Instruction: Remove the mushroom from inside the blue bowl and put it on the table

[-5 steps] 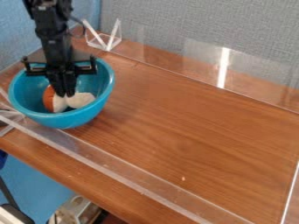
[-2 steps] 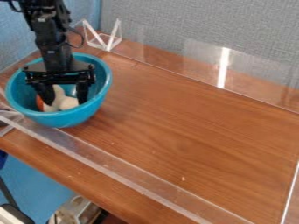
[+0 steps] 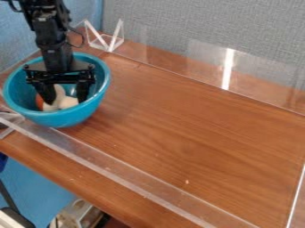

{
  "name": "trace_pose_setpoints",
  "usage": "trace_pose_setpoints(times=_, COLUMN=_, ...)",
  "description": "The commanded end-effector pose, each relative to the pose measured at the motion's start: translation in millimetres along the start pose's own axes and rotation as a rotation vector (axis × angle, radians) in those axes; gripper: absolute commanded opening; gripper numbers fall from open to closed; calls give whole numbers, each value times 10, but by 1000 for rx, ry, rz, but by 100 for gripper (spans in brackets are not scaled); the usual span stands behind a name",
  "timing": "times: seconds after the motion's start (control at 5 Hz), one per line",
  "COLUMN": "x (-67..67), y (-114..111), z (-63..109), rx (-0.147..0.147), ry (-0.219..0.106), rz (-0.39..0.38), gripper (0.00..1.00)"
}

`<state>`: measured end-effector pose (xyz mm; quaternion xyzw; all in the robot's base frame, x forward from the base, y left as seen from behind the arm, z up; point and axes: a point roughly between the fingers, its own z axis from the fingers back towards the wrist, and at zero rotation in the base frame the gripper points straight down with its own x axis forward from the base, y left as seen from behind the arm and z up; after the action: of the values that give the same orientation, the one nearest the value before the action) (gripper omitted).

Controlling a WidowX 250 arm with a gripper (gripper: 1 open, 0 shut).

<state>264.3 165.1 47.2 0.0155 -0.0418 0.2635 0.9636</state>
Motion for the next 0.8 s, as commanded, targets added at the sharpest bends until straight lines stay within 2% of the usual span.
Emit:
trace_pose_setpoints(times=0.0, x=54, y=54, z=35, rx=-1, ry=-15, rz=-2, gripper=100)
trace_pose_setpoints(times=0.6, x=61, y=-10, z=24, rx=-11, ry=-1, rz=-40, gripper=100)
